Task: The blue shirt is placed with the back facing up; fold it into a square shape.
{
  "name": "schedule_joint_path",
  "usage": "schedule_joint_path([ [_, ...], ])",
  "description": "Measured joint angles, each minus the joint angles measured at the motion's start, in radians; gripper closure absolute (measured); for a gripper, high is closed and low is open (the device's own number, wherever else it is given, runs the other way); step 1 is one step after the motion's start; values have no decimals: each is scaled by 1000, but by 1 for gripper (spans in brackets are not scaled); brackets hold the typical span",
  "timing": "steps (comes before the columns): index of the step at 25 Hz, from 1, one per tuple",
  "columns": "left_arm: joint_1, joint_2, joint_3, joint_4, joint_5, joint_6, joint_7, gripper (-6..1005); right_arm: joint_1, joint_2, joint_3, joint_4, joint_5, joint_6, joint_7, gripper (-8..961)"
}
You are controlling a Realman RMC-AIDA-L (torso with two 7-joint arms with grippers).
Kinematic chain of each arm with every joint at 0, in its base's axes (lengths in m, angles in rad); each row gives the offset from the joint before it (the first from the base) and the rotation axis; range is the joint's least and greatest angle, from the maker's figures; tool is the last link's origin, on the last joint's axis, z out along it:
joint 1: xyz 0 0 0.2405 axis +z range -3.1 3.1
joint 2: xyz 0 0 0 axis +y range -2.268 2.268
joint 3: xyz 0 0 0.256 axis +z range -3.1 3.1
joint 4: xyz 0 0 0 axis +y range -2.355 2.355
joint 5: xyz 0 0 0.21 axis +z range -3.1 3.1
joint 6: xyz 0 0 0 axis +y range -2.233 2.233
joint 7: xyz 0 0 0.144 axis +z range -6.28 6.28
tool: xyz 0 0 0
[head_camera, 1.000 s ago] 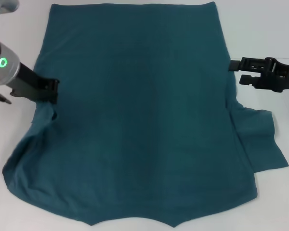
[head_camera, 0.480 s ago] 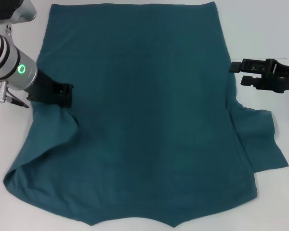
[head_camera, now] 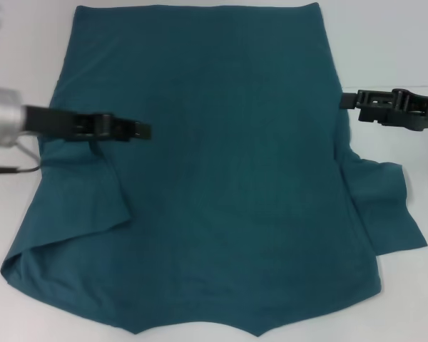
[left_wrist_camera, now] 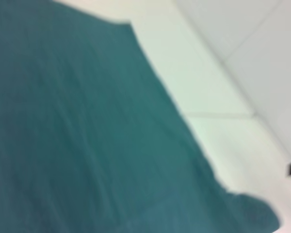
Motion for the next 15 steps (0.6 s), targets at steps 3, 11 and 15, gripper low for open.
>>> schedule_joint_path([
  [3, 77, 9, -68, -18, -97, 61, 86, 547, -5, -1, -24, -23, -1, -25, -31, 216],
  [11, 232, -41, -111, -20, -120, 288, 455, 310, -14, -44, -76, -56, -82, -99, 3, 218],
  [15, 272, -66, -110, -26, -124, 318, 593, 262, -18, -84, -75, -58, -127, -153, 52, 220],
])
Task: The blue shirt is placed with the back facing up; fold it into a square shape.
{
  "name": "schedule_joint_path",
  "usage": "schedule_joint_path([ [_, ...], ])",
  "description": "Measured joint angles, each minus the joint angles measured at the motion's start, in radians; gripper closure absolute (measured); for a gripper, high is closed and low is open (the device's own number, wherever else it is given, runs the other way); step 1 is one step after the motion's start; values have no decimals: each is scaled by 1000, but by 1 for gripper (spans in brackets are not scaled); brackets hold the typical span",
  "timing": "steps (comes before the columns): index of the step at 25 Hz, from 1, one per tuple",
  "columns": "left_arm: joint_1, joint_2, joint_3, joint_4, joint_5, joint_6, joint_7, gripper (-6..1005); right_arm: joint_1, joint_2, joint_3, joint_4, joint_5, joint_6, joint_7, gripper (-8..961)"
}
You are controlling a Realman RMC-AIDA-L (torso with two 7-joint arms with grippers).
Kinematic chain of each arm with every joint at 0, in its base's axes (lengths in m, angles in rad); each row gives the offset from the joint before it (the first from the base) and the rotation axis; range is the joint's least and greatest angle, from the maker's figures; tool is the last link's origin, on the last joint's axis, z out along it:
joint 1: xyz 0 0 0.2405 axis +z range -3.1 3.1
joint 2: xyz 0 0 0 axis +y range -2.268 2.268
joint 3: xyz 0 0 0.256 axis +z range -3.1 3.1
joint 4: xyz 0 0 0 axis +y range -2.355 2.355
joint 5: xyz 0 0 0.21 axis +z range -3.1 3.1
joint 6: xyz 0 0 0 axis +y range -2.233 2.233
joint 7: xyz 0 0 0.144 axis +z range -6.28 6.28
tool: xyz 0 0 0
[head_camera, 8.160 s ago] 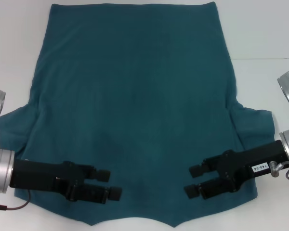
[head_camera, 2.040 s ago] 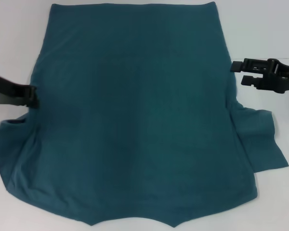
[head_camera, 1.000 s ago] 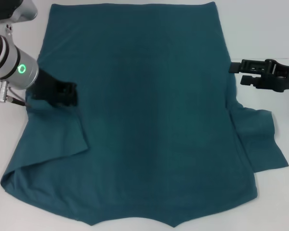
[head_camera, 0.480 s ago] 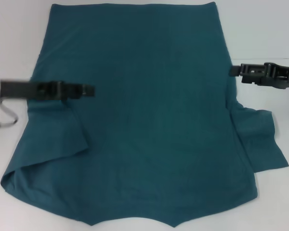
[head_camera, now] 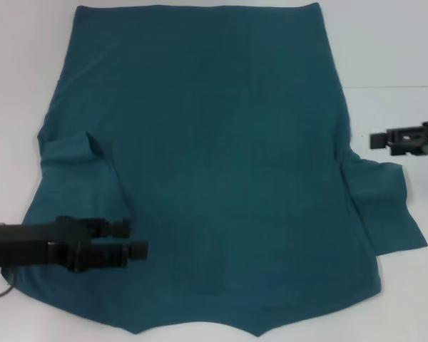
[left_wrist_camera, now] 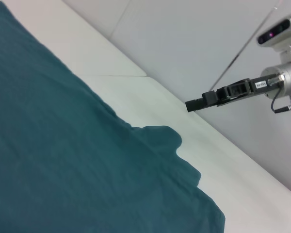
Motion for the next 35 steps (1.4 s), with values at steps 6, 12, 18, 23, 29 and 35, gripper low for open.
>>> schedule_joint_path([
  [6, -5, 1, -3, -39, 3, -12, -5, 262, -22, -27, 3, -33, -139, -18, 103, 221],
  [12, -13, -1, -11, -51, -3, -66, -45, 262, -50, -27, 28, -59, -194, -5, 172, 223],
  [18, -19, -7, -12, -53, -4, -89, -46, 262, -65, 7, 55, -56, -192, 77, 166, 225],
  [23, -19, -9, -18, -53, -5, -102, -49, 262, -53, 44, 46, -47, -197, 144, 168, 226],
  [29, -16, -15, -24, -53, -7, -118, -49, 262, -15, 55, 39, 33, -199, 223, 173, 228],
  [35, -14, -19, -24, -54, -8, -133, -49, 262, 13, 65, -3, 77, -202, 272, 178, 230],
])
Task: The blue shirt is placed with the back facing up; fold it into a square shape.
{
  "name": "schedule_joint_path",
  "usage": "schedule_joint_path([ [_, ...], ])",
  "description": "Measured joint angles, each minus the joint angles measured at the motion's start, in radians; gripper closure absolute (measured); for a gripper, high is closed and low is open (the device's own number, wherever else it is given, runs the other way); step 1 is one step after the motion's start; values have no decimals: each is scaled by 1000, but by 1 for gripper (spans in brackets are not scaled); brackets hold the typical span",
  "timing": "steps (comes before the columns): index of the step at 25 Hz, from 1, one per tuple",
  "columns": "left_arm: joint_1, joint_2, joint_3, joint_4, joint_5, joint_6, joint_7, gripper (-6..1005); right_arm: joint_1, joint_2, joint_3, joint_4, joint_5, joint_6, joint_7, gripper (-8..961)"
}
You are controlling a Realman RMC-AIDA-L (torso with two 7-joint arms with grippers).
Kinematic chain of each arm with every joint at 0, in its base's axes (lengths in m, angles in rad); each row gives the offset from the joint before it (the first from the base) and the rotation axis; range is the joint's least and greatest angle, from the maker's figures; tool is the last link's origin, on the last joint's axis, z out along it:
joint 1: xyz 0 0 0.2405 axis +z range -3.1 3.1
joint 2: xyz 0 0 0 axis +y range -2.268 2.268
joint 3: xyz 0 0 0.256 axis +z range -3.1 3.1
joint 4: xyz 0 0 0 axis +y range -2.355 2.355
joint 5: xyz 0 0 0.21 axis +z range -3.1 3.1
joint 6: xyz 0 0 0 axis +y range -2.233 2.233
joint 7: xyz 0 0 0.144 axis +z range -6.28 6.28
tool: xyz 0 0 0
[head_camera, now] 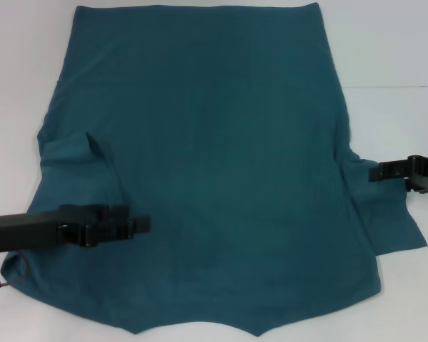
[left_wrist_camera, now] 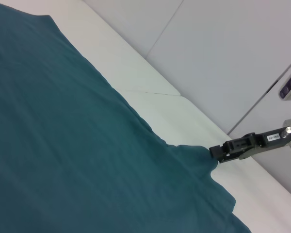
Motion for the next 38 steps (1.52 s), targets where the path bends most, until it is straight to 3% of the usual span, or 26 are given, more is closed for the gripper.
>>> schedule_joint_path([
  [11, 2, 0, 0, -1, -23, -2, 3, 262, 0, 10, -16, 5, -1, 16, 0, 233],
  [25, 4, 0, 0, -1, -23, -2, 1, 263, -2, 2, -19, 3, -10, 17, -1, 669],
  [30, 5, 0, -1, -1, -22, -2, 1, 263, -3, 1, -31, -9, -14, 17, -13, 899],
  [38, 18, 3, -26, -1, -22, -2, 0, 263, -10, 21, -58, -150, -96, 22, -65, 943],
])
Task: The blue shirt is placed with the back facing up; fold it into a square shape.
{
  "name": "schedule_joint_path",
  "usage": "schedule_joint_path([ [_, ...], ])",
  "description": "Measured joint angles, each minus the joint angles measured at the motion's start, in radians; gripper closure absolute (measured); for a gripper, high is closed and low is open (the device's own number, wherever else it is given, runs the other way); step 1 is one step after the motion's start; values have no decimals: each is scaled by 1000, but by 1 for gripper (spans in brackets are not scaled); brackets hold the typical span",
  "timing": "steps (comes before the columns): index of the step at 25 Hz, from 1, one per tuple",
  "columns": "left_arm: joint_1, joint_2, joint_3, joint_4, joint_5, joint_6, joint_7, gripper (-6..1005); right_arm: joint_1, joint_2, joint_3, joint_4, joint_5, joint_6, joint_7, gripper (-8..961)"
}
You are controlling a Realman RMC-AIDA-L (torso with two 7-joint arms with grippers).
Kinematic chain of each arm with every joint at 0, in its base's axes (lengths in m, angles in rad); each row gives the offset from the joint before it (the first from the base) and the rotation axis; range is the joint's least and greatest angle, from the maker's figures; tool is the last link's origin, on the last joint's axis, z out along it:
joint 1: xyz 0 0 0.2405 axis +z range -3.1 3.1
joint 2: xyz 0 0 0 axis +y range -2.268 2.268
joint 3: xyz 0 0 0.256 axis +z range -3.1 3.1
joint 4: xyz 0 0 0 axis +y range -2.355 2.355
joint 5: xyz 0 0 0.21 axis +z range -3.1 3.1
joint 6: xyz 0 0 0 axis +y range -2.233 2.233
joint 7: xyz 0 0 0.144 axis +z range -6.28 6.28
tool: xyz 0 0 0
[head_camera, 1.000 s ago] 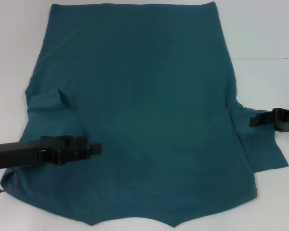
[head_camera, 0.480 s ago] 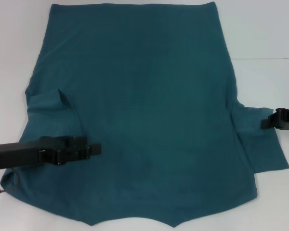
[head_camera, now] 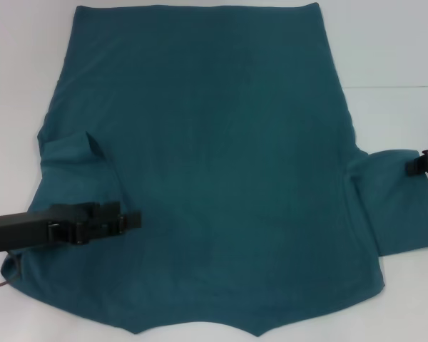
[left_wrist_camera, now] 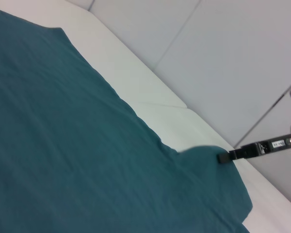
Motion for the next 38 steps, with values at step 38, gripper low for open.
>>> schedule_joint_path([
  [38, 1, -13, -25, 0, 0, -46, -7, 268, 258, 84, -93, 51, -150, -53, 262, 942],
])
